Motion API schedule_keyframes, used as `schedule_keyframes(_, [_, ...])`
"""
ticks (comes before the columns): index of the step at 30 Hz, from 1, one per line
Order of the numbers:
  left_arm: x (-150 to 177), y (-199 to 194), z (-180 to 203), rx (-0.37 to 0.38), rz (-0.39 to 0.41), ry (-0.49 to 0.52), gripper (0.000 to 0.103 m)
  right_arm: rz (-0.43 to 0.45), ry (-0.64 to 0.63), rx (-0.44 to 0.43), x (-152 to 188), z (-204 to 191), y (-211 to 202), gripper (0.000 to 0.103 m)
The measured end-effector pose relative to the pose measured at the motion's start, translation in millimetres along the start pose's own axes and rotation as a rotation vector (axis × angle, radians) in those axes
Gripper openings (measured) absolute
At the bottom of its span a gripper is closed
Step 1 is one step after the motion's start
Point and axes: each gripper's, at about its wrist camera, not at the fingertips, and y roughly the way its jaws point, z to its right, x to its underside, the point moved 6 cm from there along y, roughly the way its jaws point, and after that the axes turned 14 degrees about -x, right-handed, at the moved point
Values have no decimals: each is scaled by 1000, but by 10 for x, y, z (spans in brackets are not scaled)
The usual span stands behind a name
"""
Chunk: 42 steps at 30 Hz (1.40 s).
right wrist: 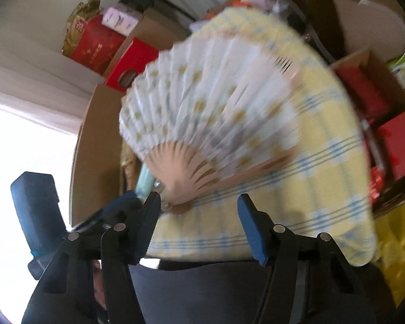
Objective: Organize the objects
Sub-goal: 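Grasp the white floral fan's wooden ribs with the right tool and lift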
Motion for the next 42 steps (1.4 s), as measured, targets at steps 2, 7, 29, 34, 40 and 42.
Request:
schedule_keyframes(2, [37, 19, 46, -1, -2, 24, 77, -19, 37, -24, 13, 20, 83, 59])
schedule_keyframes(7, [112, 93, 98, -44, 1, 90, 76, 7, 99, -54, -20, 100, 146, 50])
schedule_keyframes(29, [288, 138, 294, -37, 19, 277, 15, -16, 100, -102, 74, 19, 533, 34])
schedule_keyframes(34, [302, -56, 296, -8, 62, 283, 14, 1, 49, -102, 57, -92, 475, 32])
schedule_keyframes(40, [276, -331, 326, 18, 129, 288, 13, 44, -44, -100, 35, -345, 354, 28])
schedule_keyframes(42, [273, -432, 313, 25, 151, 278, 13, 52, -82, -91, 43, -448, 325, 28])
